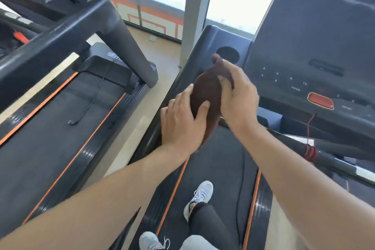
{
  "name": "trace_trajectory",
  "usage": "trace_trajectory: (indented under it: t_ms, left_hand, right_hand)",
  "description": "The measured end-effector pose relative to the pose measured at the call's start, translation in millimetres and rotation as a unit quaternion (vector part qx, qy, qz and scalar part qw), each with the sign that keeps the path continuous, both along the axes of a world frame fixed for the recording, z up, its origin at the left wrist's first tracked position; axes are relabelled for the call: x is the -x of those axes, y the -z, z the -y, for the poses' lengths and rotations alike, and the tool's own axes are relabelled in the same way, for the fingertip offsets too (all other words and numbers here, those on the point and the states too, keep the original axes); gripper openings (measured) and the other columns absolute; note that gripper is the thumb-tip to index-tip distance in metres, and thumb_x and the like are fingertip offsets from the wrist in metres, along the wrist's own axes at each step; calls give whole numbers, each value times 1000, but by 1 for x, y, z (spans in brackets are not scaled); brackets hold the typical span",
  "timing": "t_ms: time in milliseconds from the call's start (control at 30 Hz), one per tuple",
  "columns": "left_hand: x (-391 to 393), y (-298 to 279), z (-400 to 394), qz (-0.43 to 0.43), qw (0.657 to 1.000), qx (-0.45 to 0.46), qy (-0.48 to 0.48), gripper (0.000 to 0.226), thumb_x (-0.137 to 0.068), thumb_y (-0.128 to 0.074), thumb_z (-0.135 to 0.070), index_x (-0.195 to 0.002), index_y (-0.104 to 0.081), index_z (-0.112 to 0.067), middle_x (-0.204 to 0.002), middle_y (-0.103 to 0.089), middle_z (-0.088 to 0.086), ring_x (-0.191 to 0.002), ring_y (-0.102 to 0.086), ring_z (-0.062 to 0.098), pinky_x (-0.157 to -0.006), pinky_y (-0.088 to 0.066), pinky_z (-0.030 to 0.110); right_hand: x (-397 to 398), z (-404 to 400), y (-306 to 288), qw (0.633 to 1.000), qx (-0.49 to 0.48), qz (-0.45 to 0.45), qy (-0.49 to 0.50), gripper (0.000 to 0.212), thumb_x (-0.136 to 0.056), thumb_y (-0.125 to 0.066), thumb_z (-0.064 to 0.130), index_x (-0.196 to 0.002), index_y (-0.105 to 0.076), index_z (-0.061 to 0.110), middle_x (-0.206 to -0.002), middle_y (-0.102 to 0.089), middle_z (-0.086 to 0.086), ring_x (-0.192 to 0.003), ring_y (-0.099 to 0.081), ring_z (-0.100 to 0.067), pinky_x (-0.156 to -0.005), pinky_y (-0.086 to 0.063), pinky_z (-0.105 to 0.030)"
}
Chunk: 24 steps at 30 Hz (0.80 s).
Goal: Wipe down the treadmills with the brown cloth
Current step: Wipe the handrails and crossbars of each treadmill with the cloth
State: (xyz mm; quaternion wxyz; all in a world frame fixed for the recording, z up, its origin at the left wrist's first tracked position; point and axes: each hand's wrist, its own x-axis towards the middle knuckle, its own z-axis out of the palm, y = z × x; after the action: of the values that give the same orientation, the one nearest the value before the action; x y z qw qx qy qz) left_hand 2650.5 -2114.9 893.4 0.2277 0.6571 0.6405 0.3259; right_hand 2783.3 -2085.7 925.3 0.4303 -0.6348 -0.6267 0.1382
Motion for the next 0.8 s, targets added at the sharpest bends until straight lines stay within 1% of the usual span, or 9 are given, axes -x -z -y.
trace_trajectory:
  t_ms: [67, 133, 167, 233, 300, 367, 533, 667, 800]
  left_hand:
    - [-12, -8, -35, 12, 1000, -22, 9, 57, -99, -45, -49, -150, -45, -23, -147, -54, -6, -136, -45, 18, -110, -27, 39]
    - [-23, -11, -77, 10, 999, -34, 1, 51, -103, -52, -39, -149, -44, -20, -149, -52, -2, -137, -44, 21, -111, -27, 40]
    - [-28, -11, -99, -1, 999, -33, -8, 49, -104, -51, -36, -149, -44, -19, -148, -52, 1, -137, -44, 23, -112, -28, 42]
    - [-36, -5, -141, -28, 999, -13, -26, 48, -106, -47, -34, -150, -42, -17, -149, -50, 4, -137, -43, 25, -114, -29, 43]
    - [-41, 6, -175, -52, 998, 12, -37, 49, -107, -43, -33, -153, -39, -16, -154, -46, 6, -141, -40, 26, -117, -27, 43]
    - [-43, 16, -202, -74, 995, 40, -53, 50, -108, -40, -33, -155, -37, -15, -157, -43, 8, -143, -39, 27, -119, -26, 45]
    - [-43, 26, -254, -74, 981, 144, -109, 58, -109, -29, -47, -158, -30, -17, -161, -38, 8, -146, -37, 31, -116, -27, 48]
    - [-46, 28, -291, -46, 947, 271, -165, 66, -104, -21, -63, -153, -39, -23, -156, -45, 8, -141, -42, 34, -113, -32, 49]
    - [-46, 34, -302, -9, 944, 271, -189, 65, -102, -22, -67, -140, -52, -24, -143, -56, 7, -132, -50, 32, -105, -39, 44]
  right_hand:
    - [-23, -48, -23, 993, -26, 112, -38, 37, -106, -48, 23, -138, -62, 31, -137, -65, 12, -124, -61, -14, -104, -49, -35]
    - [-43, -107, -37, 974, -31, 221, -42, 37, -107, -49, 28, -141, -60, 25, -141, -63, -1, -132, -56, -28, -110, -41, -40]
    - [-51, -136, -41, 963, -18, 270, -21, 40, -107, -49, 30, -146, -55, 23, -149, -56, -6, -141, -46, -33, -117, -32, -43]
    - [-62, -181, -35, 940, 75, 330, 28, 57, -109, -44, 40, -160, -32, 19, -168, -28, -9, -156, -17, -33, -127, -8, -44]
    - [-62, -199, -7, 913, 208, 349, 6, 67, -109, -36, 47, -165, -14, 16, -172, -8, -8, -159, -1, -31, -127, 3, -44]
    - [-53, -192, 32, 892, 263, 367, -27, 70, -109, -25, 50, -165, -6, 12, -172, 4, -12, -158, 10, -32, -128, 7, -46]
    - [-42, -197, 58, 901, 214, 376, -20, 71, -107, -18, 50, -164, -4, 9, -172, 7, -15, -157, 16, -36, -127, 9, -50]
    - [-43, -236, 53, 906, 198, 372, -46, 71, -107, -17, 51, -165, -5, 12, -173, 4, -10, -157, 14, -34, -126, 9, -51]
    - [-51, -282, 50, 927, 171, 332, -38, 67, -106, -19, 52, -164, -18, 19, -172, -16, -5, -159, -4, -32, -127, 0, -52]
